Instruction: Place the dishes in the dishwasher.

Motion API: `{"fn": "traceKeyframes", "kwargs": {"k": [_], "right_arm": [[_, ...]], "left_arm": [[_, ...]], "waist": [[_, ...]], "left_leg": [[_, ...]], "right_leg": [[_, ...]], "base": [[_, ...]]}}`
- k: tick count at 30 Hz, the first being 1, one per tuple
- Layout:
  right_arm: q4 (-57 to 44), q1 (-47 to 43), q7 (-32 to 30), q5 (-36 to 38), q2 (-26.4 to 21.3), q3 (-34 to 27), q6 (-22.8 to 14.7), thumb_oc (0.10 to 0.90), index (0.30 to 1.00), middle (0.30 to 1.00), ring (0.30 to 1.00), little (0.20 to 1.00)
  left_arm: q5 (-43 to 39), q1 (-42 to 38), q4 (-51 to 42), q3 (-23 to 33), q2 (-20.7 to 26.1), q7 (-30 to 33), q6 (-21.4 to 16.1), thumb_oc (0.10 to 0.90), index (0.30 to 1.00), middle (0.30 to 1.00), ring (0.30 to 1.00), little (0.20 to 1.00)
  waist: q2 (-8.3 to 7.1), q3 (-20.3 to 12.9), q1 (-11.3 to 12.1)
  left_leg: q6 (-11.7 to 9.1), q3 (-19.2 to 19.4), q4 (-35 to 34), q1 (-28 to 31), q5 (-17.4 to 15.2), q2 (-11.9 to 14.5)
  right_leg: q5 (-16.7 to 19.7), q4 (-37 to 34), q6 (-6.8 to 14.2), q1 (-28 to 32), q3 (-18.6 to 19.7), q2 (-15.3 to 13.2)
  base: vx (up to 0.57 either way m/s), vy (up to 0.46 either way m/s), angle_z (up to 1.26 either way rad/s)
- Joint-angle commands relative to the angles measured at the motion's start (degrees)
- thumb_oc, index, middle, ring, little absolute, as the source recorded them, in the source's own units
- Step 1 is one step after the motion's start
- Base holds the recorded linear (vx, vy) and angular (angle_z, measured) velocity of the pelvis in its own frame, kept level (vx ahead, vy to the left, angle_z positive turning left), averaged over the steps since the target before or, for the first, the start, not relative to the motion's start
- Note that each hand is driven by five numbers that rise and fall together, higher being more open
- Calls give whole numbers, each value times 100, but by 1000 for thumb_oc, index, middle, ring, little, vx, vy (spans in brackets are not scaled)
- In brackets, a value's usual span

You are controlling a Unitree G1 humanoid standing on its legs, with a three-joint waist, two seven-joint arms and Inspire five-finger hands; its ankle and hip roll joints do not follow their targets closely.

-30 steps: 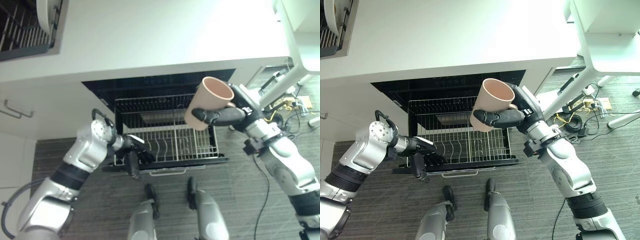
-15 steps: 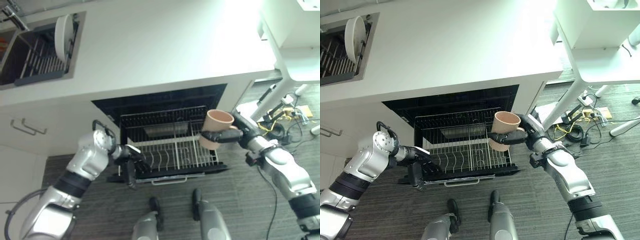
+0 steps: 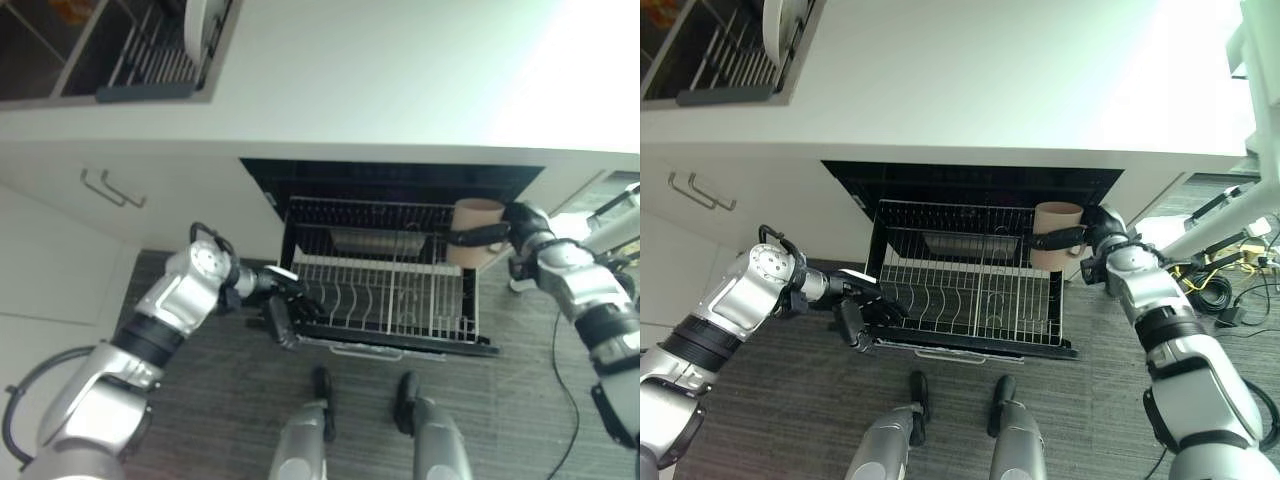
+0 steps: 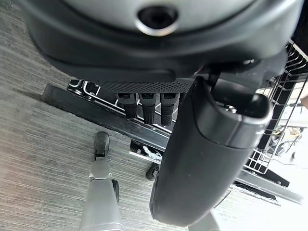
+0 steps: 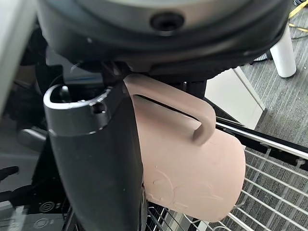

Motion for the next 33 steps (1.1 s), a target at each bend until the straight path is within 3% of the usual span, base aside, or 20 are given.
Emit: {"fn": "traceKeyframes", "kwargs": {"k": [1, 5, 6, 7, 12, 20, 27, 33], "right_arm": [[-84, -683, -128, -274, -288, 128, -145, 400, 300, 300, 300, 300], [368, -859, -112, -218, -267, 233, -38, 400, 300, 300, 300, 300], [749, -910, -76, -169, -182, 237, 49, 475, 413, 413, 413, 413], [877, -911, -128, -115, -144, 218, 70, 800, 900, 900, 900, 900], [1027, -861, 51, -52, -95, 150, 254, 800, 900, 900, 900, 900], [-3, -805, -65, 63, -567, 134, 296, 800, 900, 900, 900, 900], [-1323, -197, -240, -241, -1007, -471, 447, 800, 900, 900, 900, 900], [-2160, 480, -644, -278, -1053, -1080, 454, 800, 900, 900, 900, 900]], "left_arm": [[-303, 670, 11, -366, 588, -381, -15, 800, 900, 900, 900, 900], [-412, 601, 31, -402, 597, -355, -36, 800, 900, 900, 900, 900], [-496, 519, 59, -449, 581, -336, -50, 800, 900, 900, 900, 900], [-538, 484, 63, -477, 580, -323, -52, 800, 900, 900, 900, 900], [-652, 446, -77, -464, 600, -204, 24, 800, 900, 900, 900, 900], [-760, 849, -471, -243, 802, -61, 103, 800, 900, 900, 900, 900], [-912, 1495, -763, 201, 909, 249, 98, 800, 900, 900, 900, 900], [-1068, 1911, -1001, 577, 889, 757, -12, 800, 900, 900, 900, 900]], "waist": [[-408, 3, 165], [-375, 42, 196], [-343, 71, 227], [-323, 101, 234], [-296, 172, 206], [-319, 137, 87], [-384, 31, -79], [-418, -34, -166]], "left_leg": [[-151, 61, 564, 58, -863, 6], [-164, 39, 564, 0, -848, -1], [-170, 27, 564, -46, -834, -4], [-176, 18, 564, -24, -870, -5], [-184, 18, 564, -8, -894, -6], [-206, 64, 564, 79, -907, 38], [-162, 142, 564, 153, -920, 61], [-131, 217, 564, 235, -951, 93]], "right_leg": [[-21, -539, 715, 400, 386, -186], [-9, -539, 710, 348, 364, -198], [2, -539, 705, 311, 339, -209], [-21, -539, 710, 327, 331, -207], [0, -539, 711, 297, 334, -196], [7, -539, 708, 331, 396, -156], [34, -539, 709, 329, 496, -98], [14, -539, 712, 382, 566, -50]], "base": [[-4, 3, 10], [-5, 10, 5], [12, 12, 6], [4, 17, 5], [-8, 3, 6], [-4, 18, -1], [-2, 14, -3], [-8, 3, -10]]}}
